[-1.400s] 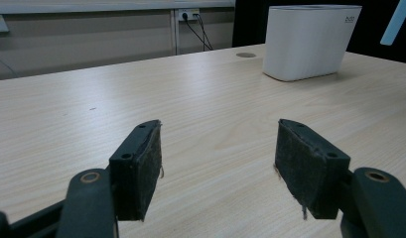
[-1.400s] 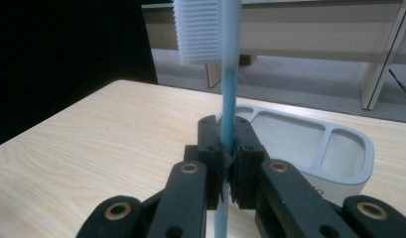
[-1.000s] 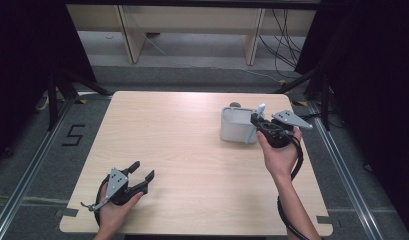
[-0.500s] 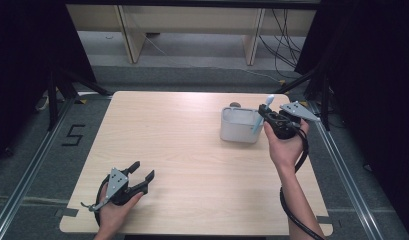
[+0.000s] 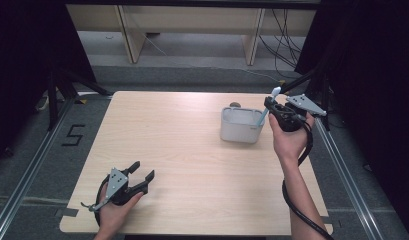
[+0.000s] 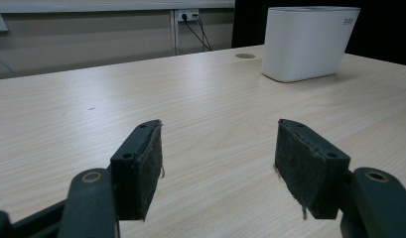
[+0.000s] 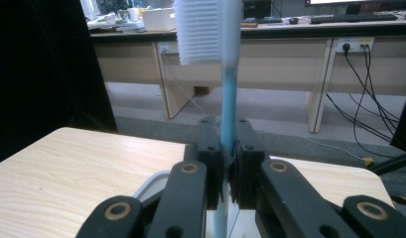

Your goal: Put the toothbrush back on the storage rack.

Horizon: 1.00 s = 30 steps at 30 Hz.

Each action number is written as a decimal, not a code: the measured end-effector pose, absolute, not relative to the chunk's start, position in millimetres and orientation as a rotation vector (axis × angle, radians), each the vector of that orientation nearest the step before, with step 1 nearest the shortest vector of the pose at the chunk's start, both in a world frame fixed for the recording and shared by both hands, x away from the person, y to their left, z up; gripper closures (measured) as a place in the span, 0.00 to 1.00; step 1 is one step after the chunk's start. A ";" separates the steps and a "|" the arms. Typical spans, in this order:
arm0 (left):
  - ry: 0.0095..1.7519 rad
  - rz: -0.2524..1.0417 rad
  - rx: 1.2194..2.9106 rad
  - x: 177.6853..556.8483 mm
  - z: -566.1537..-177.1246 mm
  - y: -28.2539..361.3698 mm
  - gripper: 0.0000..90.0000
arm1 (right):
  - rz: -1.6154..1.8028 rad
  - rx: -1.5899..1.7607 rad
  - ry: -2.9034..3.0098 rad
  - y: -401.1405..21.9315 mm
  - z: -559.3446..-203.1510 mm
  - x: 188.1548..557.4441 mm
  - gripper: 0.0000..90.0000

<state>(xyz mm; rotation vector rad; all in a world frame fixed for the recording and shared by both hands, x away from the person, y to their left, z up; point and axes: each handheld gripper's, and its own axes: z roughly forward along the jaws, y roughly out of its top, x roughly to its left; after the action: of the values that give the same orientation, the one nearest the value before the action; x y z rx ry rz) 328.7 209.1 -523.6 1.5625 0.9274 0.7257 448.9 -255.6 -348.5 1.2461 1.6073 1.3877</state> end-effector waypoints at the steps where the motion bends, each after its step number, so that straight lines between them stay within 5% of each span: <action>1: 0.927 0.726 1.562 328.7 -523.6 209.1 0.39 | 1.388 1.246 1.607 -255.6 -348.5 448.9 0.95; 30: 0.927 0.727 1.561 328.0 -523.6 209.0 0.39 | 1.343 1.255 1.577 -261.4 -358.7 469.4 0.95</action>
<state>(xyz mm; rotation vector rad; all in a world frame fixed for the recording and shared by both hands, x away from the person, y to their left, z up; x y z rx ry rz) 328.0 209.0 -523.6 1.5613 0.9273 0.7267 469.4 -261.4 -358.7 1.2551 1.5772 1.3432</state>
